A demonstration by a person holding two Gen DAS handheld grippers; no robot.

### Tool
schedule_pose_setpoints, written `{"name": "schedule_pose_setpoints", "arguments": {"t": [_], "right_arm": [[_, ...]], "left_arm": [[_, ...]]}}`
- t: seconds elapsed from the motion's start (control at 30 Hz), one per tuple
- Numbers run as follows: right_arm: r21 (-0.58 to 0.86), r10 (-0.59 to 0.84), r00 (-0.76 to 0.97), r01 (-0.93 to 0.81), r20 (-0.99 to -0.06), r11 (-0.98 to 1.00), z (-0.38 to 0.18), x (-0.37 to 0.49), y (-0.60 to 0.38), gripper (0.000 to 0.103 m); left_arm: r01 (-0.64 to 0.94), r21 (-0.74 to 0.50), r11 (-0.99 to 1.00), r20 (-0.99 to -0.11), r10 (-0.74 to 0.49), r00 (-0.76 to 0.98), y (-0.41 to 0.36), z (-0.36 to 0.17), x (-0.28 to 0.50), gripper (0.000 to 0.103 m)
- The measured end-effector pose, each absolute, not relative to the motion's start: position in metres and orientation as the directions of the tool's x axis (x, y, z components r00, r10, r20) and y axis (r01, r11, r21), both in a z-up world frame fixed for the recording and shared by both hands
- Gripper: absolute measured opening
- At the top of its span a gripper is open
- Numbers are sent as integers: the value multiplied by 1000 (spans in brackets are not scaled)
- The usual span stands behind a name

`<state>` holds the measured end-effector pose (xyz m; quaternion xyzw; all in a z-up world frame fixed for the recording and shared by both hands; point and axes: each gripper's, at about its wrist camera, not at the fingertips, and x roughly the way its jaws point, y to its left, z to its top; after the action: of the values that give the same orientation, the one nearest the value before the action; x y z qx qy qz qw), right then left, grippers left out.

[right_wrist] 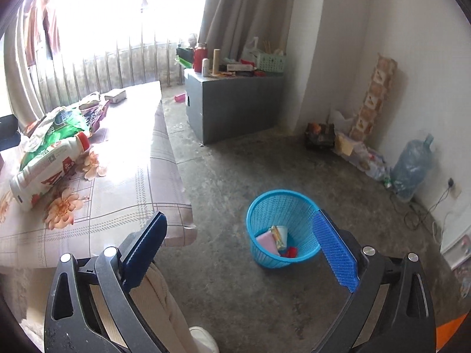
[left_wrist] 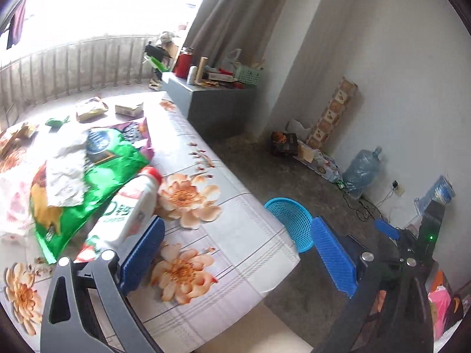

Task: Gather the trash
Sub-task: 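Move both tools back over the table toward the green chip bag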

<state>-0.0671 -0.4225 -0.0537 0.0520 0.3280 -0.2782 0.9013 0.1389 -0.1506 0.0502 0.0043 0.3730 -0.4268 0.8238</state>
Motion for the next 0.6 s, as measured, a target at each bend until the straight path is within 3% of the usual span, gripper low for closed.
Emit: {"name": "schedule_pose_setpoints", "arguments": {"t": [0.13,0.3,0.6], "right_arm": [[-95,-427,689,465,-586,880,-43,-64,-405,95],[63,-280,797,368,-535,928,-27,-60,-395,95],[215,-67,835,217,-547,952,-12,-18,-365,93]], "left_arm": [[622,-326,712,-589,-667,455,-89,48,145,97],[516,-327,792,-577,-599,554,-24,41,149,97],[338,-351,873,-574,-486,659,51,30,180,97]]}}
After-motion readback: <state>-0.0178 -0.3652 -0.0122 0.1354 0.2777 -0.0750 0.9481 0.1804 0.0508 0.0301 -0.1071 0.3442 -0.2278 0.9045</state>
